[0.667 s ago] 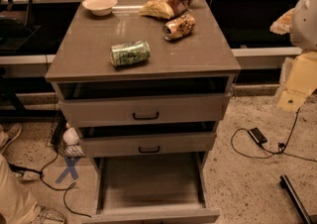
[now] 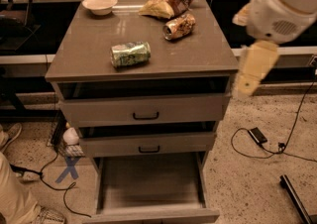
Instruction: Place green can into bottom drawer
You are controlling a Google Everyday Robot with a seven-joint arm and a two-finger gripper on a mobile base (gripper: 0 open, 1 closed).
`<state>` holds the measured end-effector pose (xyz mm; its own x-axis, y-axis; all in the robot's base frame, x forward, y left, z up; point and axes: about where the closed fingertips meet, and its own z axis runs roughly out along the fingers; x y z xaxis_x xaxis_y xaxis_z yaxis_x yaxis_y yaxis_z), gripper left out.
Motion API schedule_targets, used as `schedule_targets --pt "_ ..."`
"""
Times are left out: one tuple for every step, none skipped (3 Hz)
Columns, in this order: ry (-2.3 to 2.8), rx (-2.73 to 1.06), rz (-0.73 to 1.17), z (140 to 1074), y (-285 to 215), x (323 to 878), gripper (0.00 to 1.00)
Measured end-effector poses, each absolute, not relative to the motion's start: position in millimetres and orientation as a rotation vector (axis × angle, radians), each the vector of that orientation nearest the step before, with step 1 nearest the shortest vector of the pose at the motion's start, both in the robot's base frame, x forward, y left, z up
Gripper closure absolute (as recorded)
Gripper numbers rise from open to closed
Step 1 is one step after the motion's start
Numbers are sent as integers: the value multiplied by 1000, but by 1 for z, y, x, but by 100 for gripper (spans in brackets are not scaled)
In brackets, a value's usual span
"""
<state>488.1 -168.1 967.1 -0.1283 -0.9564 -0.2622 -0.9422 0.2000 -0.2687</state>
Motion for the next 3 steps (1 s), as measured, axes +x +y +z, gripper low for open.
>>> schedule_targets --pt "2024 -1865 -5 948 -113 538 0" --pt "1957 -1952 39 926 -61 579 0" --pt "1867 -2015 129 904 -20 619 0"
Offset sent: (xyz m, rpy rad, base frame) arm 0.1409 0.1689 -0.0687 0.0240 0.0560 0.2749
